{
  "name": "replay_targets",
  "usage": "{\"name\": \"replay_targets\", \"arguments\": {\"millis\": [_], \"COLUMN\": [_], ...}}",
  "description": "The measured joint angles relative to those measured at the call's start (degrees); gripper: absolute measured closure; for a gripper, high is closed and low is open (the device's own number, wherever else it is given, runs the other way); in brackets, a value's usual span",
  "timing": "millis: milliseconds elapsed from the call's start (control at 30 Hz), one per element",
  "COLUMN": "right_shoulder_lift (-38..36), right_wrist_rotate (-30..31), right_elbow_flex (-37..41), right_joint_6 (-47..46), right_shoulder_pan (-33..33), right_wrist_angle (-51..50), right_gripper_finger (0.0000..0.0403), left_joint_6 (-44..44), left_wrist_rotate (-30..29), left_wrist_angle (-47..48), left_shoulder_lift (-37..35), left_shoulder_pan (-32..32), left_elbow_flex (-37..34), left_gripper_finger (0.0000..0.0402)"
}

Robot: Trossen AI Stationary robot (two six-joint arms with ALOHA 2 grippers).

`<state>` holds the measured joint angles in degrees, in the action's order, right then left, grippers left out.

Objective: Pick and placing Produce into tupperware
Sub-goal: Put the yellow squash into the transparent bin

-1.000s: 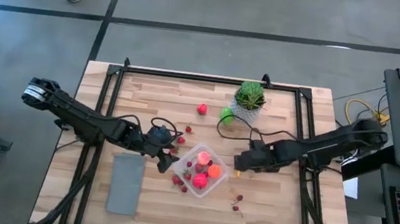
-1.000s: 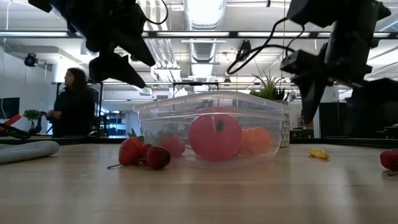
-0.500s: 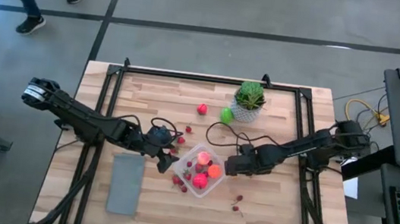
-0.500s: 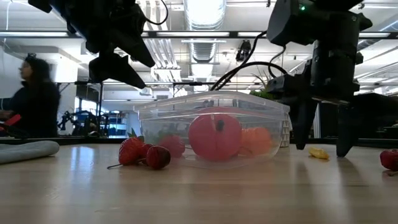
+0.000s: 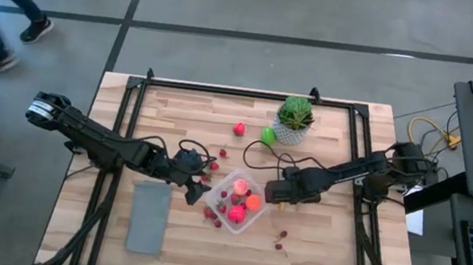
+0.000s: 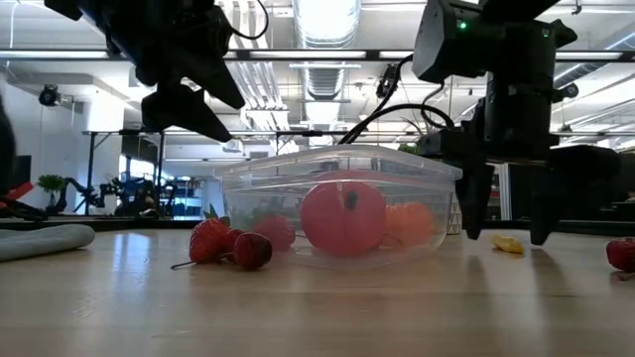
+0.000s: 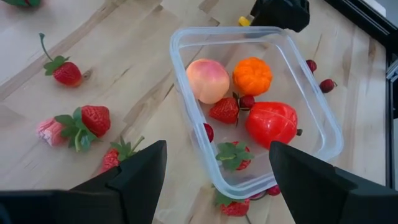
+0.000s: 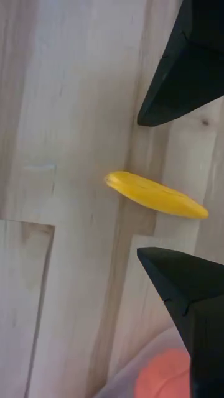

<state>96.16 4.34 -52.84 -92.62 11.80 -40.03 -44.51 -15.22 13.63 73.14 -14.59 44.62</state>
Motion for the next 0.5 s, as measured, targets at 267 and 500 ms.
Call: {"name": "replay_targets", "arguments": {"millis": [267, 500], "right_shoulder_lift": [0.5, 0.4], "right_wrist_rotate": [-0.9, -0.3], "right_elbow_flex": [0.0, 0.0], "right_joint_6": [0.1, 0.1], "right_shoulder_pan": [-0.1, -0.1], "right_wrist_angle": [0.0, 0.1], "right_gripper_finger": [0.0118, 0.0189], "left_joint_6": [0.5, 0.5], "left_wrist_rotate": [0.2, 0.2], "left_wrist_angle": [1.1, 2.1], "left_shoulder_lift": [0.0, 0.0], "left_shoulder_pan": [0.0, 0.0], "left_elbow_flex": [0.0, 0.0], "left_gripper_finger": [0.0132, 0.0132]}}
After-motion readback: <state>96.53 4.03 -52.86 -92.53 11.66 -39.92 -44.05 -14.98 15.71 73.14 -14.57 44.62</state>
